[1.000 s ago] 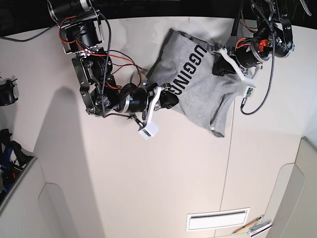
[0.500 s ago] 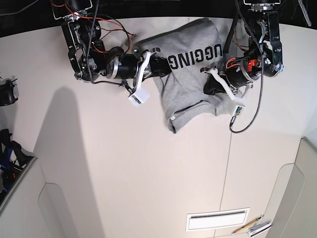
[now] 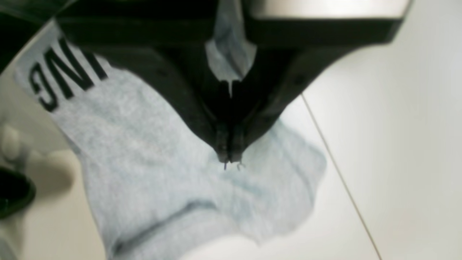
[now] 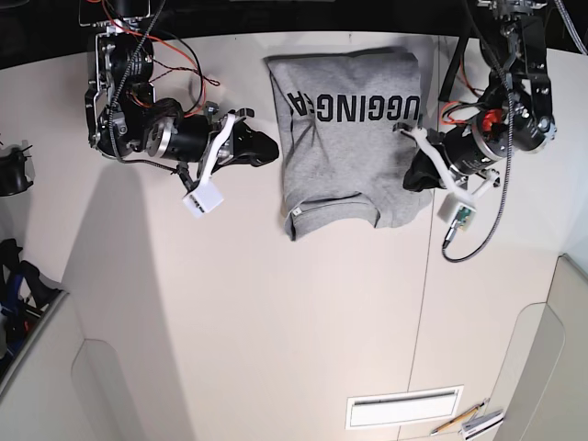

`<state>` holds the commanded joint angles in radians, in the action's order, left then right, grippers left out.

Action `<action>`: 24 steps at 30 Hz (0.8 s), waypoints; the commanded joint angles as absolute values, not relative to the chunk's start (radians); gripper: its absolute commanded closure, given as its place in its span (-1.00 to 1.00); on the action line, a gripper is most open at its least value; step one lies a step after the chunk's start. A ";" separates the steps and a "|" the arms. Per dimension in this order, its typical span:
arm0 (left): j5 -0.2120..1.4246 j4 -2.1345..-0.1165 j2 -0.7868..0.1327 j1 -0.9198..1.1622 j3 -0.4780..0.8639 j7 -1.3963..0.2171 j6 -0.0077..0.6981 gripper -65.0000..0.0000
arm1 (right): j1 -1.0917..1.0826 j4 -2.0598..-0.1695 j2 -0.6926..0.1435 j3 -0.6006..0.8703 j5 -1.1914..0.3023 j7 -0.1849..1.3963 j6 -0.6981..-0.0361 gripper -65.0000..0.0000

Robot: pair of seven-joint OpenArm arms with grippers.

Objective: Fold the T-shirt properly

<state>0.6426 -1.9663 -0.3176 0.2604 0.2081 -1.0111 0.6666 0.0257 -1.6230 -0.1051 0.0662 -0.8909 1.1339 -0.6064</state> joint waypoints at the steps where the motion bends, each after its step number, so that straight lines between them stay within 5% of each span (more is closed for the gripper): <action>1: 0.666 -1.991 -0.318 0.293 0.242 -1.030 0.672 1.00 | 0.026 -1.631 -0.124 0.078 -0.915 1.154 -0.606 1.00; 10: 0.797 -2.191 -0.318 0.702 0.527 -1.067 0.698 1.00 | 0.148 -1.644 -0.311 0.083 -1.028 1.187 -0.611 1.00; 17: 0.795 -2.193 -0.313 0.982 0.542 -1.105 0.698 1.00 | 0.342 -1.648 -0.413 0.070 -1.067 1.206 -0.626 1.00; 24: 0.755 -2.190 -0.313 1.162 0.542 -1.151 0.698 1.00 | 0.486 -1.648 -0.485 -0.127 -1.048 1.205 -0.625 1.00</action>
